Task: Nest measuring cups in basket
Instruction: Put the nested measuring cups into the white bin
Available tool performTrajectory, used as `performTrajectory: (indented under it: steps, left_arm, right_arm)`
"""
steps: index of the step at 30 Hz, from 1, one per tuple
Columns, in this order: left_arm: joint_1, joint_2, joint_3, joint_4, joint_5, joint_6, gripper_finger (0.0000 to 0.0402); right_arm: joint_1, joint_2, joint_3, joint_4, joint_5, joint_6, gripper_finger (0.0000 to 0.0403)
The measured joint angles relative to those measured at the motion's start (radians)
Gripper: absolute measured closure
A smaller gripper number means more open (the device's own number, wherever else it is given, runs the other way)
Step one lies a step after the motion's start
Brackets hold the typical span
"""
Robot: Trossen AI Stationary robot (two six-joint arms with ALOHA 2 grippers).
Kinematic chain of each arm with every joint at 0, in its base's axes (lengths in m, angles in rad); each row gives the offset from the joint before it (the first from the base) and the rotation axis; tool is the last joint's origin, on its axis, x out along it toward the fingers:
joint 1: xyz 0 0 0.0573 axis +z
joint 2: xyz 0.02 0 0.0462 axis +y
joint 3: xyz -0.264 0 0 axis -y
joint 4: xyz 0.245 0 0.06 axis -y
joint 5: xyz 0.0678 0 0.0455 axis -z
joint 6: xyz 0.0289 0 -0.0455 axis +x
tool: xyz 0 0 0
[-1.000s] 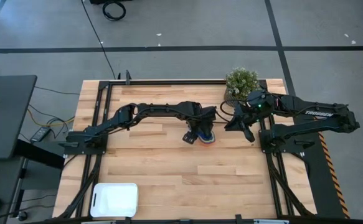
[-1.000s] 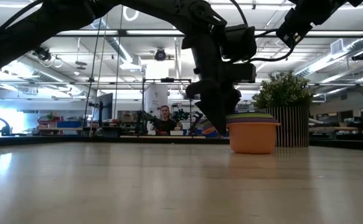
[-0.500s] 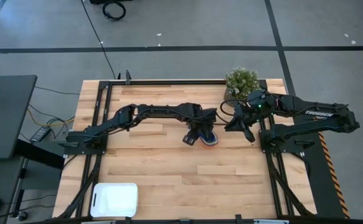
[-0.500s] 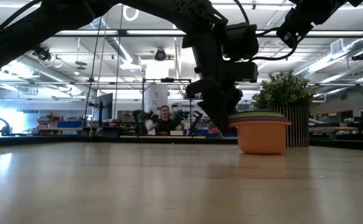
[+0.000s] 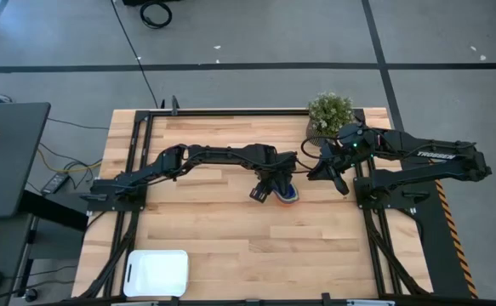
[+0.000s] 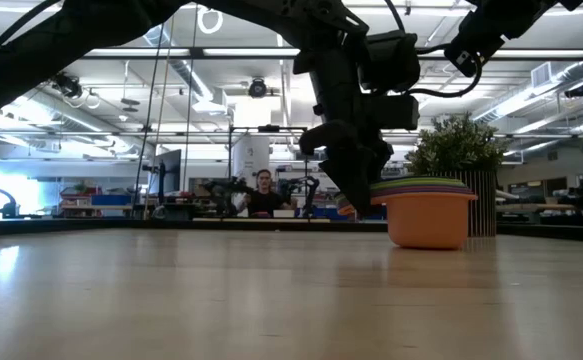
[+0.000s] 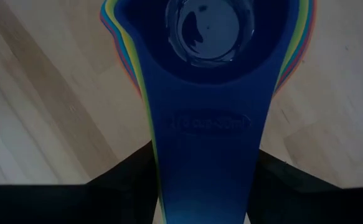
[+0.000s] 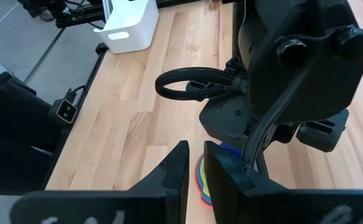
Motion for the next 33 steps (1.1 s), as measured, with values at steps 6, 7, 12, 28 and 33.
performTrajectory:
  steps: [6,7,12,28,33]
  left_arm:
    - [0.000,0.001,0.000,0.000,0.000,0.000,0.0213]
    - [0.000,0.001,0.000,0.000,0.000,0.000,0.0215]
    - [0.000,0.001,0.000,0.000,0.000,0.000,0.0227]
    - [0.000,0.001,0.000,-0.002,0.000,0.000,0.0230]
    - [0.000,0.001,0.000,-0.006,0.000,0.000,0.0230]
  right_arm:
    - [0.000,0.000,0.000,0.000,0.000,0.000,0.0346]
    - [0.000,0.000,0.000,0.000,0.000,0.000,0.0346]
    - [0.000,0.000,0.000,0.000,0.000,0.000,0.0346]
    - [0.000,0.000,0.000,0.000,0.001,-0.003,0.0346]
    - [0.000,0.000,0.000,0.003,0.006,-0.004,0.0346]
